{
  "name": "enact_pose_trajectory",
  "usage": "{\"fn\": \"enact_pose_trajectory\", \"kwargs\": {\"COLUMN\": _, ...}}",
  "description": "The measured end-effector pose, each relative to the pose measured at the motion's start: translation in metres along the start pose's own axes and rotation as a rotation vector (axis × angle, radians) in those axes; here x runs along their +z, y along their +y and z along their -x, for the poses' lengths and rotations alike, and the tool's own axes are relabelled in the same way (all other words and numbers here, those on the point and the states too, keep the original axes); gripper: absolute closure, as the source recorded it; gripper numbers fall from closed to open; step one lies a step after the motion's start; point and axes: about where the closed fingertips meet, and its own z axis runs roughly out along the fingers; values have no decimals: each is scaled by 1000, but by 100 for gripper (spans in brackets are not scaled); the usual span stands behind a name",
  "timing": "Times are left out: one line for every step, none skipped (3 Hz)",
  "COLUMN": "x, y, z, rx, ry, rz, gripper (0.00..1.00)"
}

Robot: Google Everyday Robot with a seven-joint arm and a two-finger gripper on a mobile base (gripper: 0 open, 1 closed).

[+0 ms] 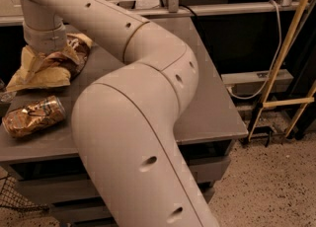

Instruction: Pick brown chip bag

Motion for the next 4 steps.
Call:
{"fn": "enact_pose_trajectory", "kwargs": {"x": -9, "y": -3, "z": 1, "rx": 5, "ry": -24, "rz": -13, "gripper": 46}}
{"fn": "enact_pose_trajectory", "kwargs": {"x": -28, "y": -3, "z": -3, "rx": -2, "ry": -67, "rz": -21, "gripper": 69}}
{"fn": "enact_pose_trajectory", "kwargs": {"x": -62, "y": 0, "z": -13, "rx": -57, "ry": -176, "rz": 20, "gripper": 93}}
{"fn": "enact_pose_trajectory", "kwargs": {"x": -95, "y": 3, "z": -18, "rx": -106, "ry": -299, "rz": 29, "gripper": 100}}
